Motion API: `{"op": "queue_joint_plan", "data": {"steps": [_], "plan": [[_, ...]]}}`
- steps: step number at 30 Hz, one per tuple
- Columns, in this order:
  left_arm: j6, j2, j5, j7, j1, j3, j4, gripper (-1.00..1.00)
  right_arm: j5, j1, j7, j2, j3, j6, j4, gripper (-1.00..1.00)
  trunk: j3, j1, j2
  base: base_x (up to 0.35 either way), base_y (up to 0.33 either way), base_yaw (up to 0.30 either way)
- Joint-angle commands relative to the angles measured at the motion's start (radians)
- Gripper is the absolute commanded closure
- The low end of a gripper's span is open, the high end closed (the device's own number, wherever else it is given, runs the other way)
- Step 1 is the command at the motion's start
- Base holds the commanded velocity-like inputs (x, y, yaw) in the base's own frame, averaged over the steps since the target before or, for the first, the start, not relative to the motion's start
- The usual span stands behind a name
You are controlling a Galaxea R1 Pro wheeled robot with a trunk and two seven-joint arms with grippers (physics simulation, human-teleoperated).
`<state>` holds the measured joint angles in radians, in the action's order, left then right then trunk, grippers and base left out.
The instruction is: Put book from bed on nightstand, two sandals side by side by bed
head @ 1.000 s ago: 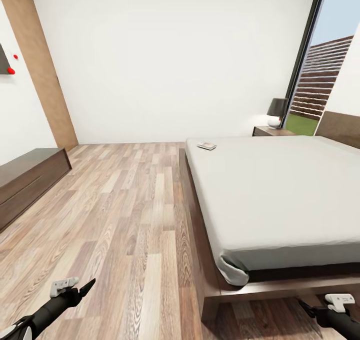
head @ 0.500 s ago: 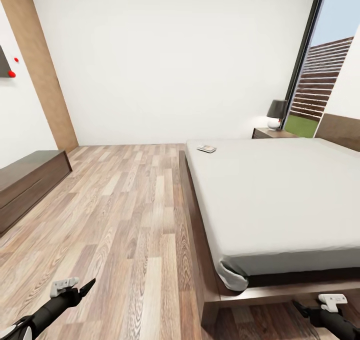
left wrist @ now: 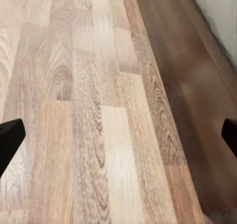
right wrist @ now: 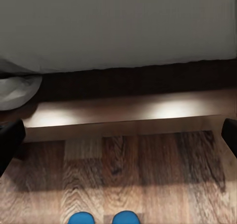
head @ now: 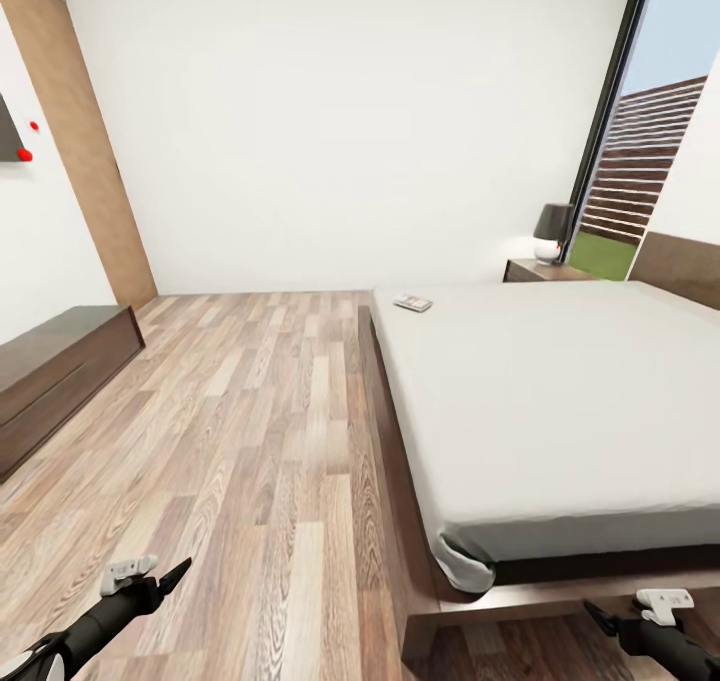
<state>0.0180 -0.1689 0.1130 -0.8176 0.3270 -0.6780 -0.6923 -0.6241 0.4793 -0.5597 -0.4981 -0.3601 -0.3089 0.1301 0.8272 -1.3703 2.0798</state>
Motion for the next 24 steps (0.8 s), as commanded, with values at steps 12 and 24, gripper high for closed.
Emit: {"op": "queue_joint_plan", "data": {"steps": [12, 24], "plan": [[-0.01, 0.0, 0.015, -0.006, 0.001, -0.006, 0.038, -1.0, -0.009, 0.001, -0.003, 0.001, -0.009, -0.003, -0.001, -1.0, -0.037, 0.046, -0.084, 0.0, 0.0, 0.0], [-0.029, 0.0, 0.016, -0.006, 0.001, -0.006, 0.045, -1.0, -0.009, 0.001, -0.003, 0.001, -0.009, -0.004, -0.001, -1.0, -0.074, 0.092, -0.168, 0.0, 0.0, 0.0]]}}
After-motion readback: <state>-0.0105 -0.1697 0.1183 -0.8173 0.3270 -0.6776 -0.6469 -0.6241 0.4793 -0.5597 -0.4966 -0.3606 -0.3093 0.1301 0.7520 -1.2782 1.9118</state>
